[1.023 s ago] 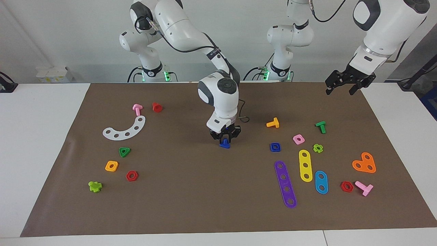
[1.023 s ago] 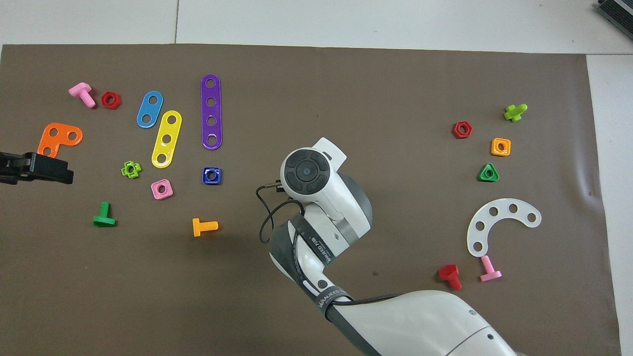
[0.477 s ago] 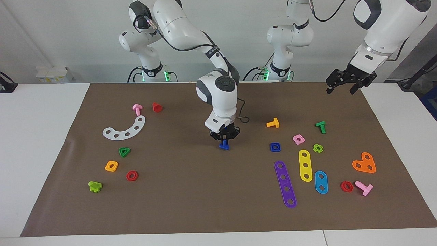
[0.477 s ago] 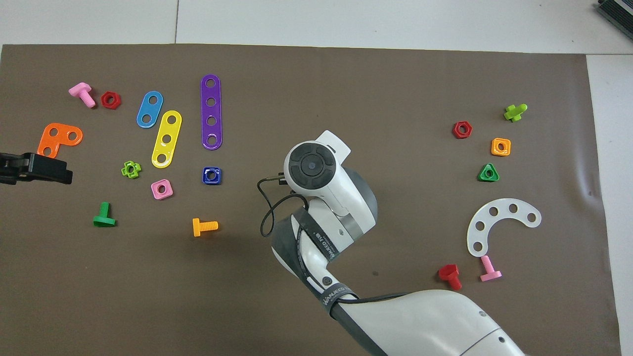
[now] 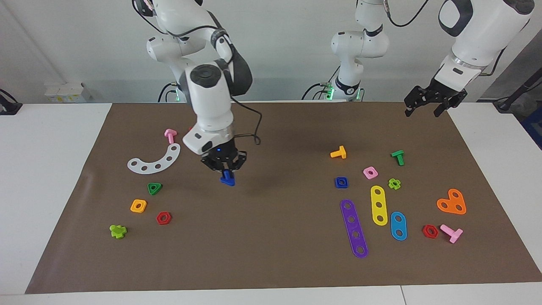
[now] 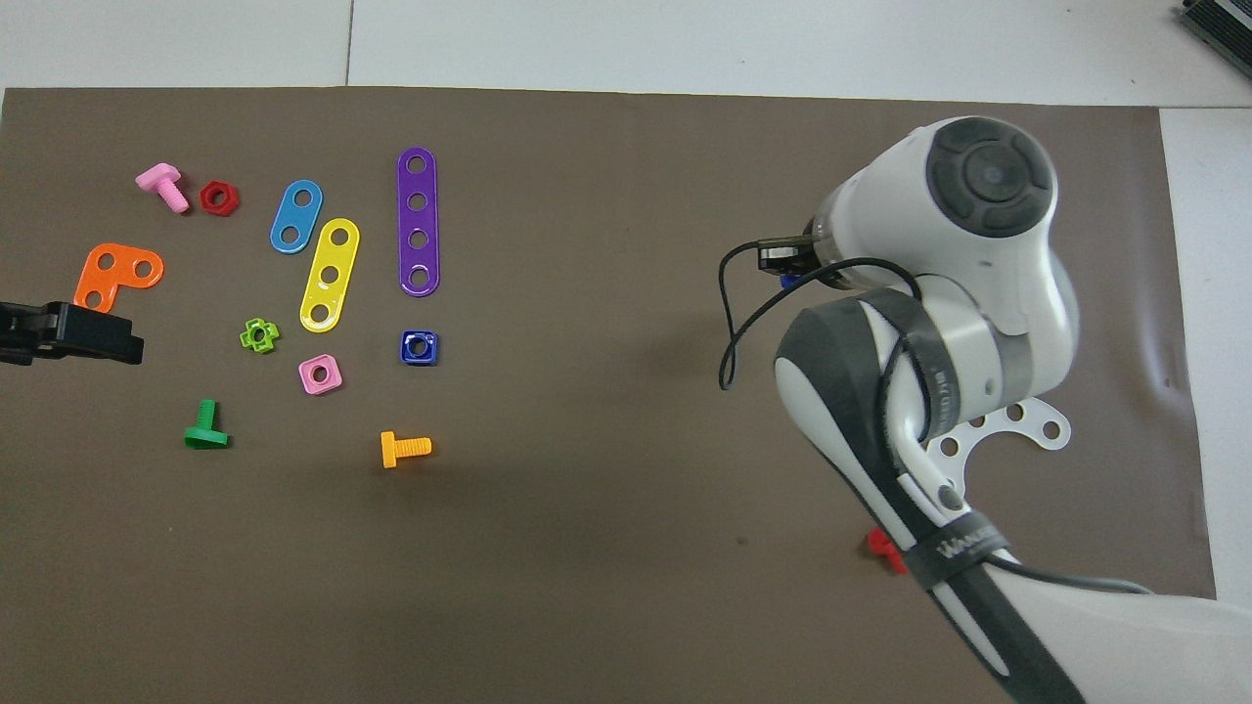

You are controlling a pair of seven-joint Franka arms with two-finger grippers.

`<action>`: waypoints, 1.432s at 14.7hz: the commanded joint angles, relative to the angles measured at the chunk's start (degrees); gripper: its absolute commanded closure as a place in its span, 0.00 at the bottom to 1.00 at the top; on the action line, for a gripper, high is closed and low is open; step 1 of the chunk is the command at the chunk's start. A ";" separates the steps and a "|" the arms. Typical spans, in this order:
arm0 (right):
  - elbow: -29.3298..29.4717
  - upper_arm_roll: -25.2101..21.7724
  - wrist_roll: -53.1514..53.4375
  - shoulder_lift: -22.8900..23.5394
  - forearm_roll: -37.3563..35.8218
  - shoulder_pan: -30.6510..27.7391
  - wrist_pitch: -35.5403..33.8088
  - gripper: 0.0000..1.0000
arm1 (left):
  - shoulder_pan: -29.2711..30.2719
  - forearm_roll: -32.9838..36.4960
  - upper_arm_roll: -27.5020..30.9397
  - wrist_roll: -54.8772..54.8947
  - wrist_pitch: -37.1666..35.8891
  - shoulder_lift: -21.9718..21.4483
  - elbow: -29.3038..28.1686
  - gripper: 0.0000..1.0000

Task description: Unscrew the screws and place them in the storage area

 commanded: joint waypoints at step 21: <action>-21.77 0.97 -13.58 -2.81 2.80 -13.54 20.54 0.00 | 0.52 -0.59 -0.39 -0.65 1.31 -1.74 -2.13 0.00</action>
